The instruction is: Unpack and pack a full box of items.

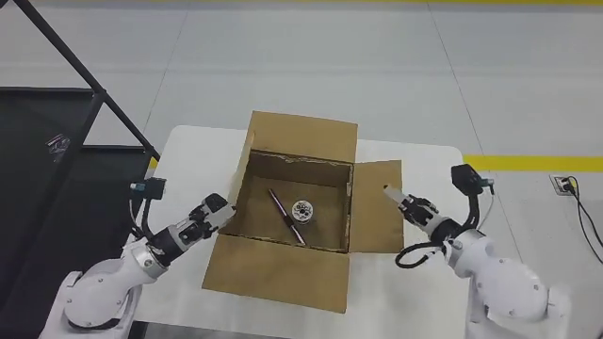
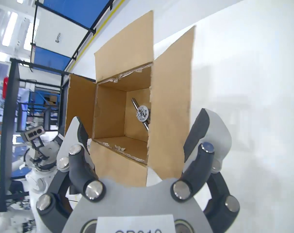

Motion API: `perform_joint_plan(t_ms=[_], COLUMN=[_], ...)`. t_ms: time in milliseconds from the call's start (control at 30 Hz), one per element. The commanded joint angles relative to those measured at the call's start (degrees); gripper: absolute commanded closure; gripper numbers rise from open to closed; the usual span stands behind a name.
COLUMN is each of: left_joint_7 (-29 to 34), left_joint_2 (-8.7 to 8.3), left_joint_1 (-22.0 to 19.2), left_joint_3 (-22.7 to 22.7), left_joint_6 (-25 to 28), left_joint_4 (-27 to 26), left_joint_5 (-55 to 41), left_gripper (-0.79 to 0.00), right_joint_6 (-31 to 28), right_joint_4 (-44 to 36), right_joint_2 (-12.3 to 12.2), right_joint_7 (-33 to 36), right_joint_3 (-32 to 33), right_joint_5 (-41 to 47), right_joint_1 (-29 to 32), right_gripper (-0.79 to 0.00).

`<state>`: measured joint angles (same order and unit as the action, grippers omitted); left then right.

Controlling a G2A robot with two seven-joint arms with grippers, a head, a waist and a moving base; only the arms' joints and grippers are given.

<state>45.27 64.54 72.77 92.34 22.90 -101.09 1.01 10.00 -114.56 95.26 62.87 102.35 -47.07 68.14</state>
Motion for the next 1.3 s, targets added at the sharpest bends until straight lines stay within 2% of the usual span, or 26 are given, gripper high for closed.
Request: perform_joint_plan(t_ms=[0,100,233,333,500,667,867,1100,1267], left_joint_7=[0.27,0.18,0.28,0.19,-0.19,-0.62,-1.09,-3.41,-4.2], left_joint_2=[-0.03,-0.04,-0.09,-0.13,-0.25,-0.37,-0.48,-0.49,-0.56], left_joint_1=[-0.62,-1.61,-2.54,-2.92,-3.32,-3.66,-3.99,-4.17,-4.29], left_joint_3=[-1.09,-2.67,-4.38,-5.3,-6.16,-6.74,-7.69,-8.51,-8.9], left_joint_6=[-0.27,-0.81,-1.24,-1.48,-1.85,-2.16,-2.4,-4.97,-6.35], left_joint_4=[0.42,1.56,2.85,3.35,4.29,5.16,5.94,6.86,7.33], left_joint_5=[0.76,1.53,2.42,2.79,2.95,2.94,2.97,3.04,3.58], left_gripper=[-0.785,-0.785,-0.785,-0.785,-0.785,-0.785,-0.785,-0.785,-0.785], right_joint_6=[-0.69,-2.23,-7.13,-10.02,-15.38,-16.22,-10.59,-5.34,-3.56], right_joint_4=[4.28,10.58,15.5,16.42,15.37,15.87,17.42,20.21,22.32], right_joint_2=[-0.64,-1.68,-2.87,-3.45,-4.13,-4.69,-4.86,-4.85,-4.91], right_joint_7=[2.52,6.31,11.47,13.45,17.1,18.95,14.09,6.59,0.31], right_joint_3=[2.44,3.76,3.89,2.7,0.51,-1.98,-7.56,-17.9,-22.8], right_joint_5=[0.89,1.16,4.08,6.65,15.99,24.64,27.33,19.43,13.98], right_joint_1=[-2.62,-6.75,-10.19,-11.22,-10.69,-10.64,-11.42,-13.43,-14.26], right_gripper=[-0.785,-0.785,-0.785,-0.785,-0.785,-0.785,-0.785,-0.785,-0.785])
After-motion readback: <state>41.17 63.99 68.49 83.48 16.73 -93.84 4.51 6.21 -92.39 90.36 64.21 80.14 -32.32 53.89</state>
